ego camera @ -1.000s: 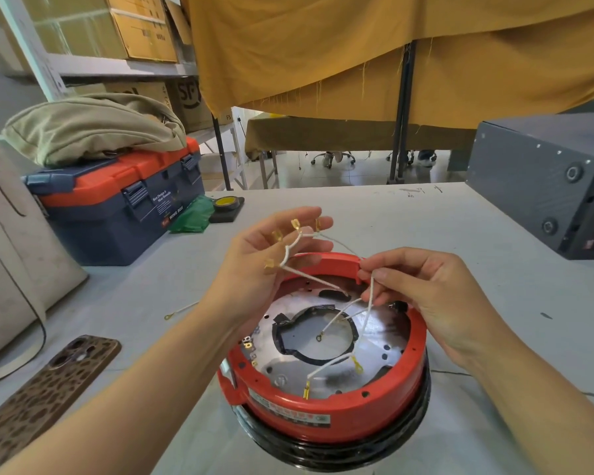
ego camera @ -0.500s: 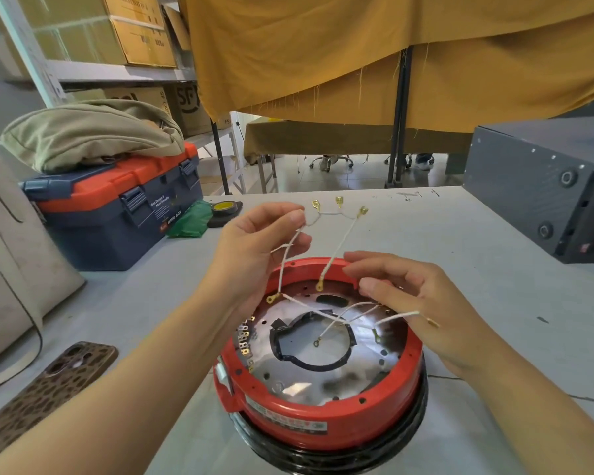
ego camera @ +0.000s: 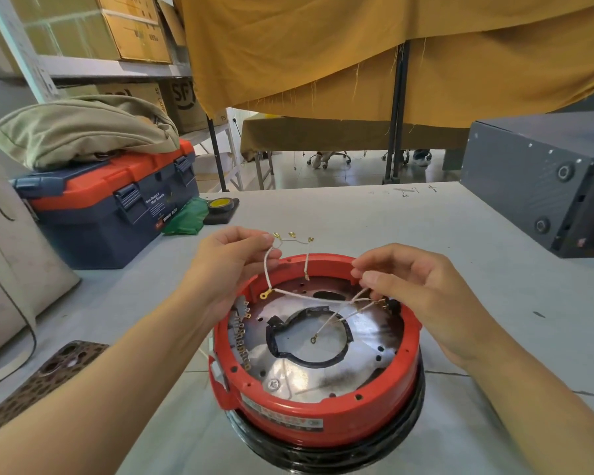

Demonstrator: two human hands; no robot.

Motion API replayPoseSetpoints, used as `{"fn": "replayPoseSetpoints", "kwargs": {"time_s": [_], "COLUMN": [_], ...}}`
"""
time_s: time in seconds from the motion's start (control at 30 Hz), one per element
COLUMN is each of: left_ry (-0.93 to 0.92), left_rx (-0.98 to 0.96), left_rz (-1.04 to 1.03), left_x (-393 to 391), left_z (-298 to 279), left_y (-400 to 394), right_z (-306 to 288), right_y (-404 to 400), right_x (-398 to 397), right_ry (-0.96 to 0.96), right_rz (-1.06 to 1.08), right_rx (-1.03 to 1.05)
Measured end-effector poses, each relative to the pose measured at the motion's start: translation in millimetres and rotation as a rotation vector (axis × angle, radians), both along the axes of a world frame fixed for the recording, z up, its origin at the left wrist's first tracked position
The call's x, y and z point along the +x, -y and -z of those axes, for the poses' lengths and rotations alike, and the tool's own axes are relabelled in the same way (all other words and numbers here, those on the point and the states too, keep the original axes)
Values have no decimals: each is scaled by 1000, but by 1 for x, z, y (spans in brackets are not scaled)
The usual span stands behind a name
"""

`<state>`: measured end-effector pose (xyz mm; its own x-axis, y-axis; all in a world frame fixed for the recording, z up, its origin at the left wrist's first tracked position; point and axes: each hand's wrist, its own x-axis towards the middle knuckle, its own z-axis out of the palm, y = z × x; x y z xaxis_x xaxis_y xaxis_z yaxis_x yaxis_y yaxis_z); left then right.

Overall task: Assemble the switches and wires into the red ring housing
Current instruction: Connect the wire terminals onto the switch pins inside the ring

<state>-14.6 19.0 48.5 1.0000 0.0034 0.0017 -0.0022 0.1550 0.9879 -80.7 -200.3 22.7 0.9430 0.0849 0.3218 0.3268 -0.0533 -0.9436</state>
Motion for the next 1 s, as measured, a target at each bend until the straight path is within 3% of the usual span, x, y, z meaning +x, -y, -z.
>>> {"fn": "replayPoseSetpoints", "kwargs": {"time_s": [0.13, 0.27, 0.47, 0.67, 1.0], "left_ry": [-34, -21, 24, 190, 302], "left_rx": [-35, 109, 486, 1134, 1627], "left_rz": [-11, 60, 155, 213, 316], "left_x": [-1, -4, -9, -8, -15], "left_z": [3, 5, 0, 3, 6], "left_y": [-5, -7, -10, -12, -5], "right_z": [5, 8, 10, 9, 7], "right_y": [-2, -1, -1, -2, -4], "right_x": [4, 8, 10, 8, 7], "right_ry": [14, 53, 70, 57, -3], "right_rz": [77, 170, 194, 176, 108], "right_rx": [-3, -50, -85, -61, -144]}}
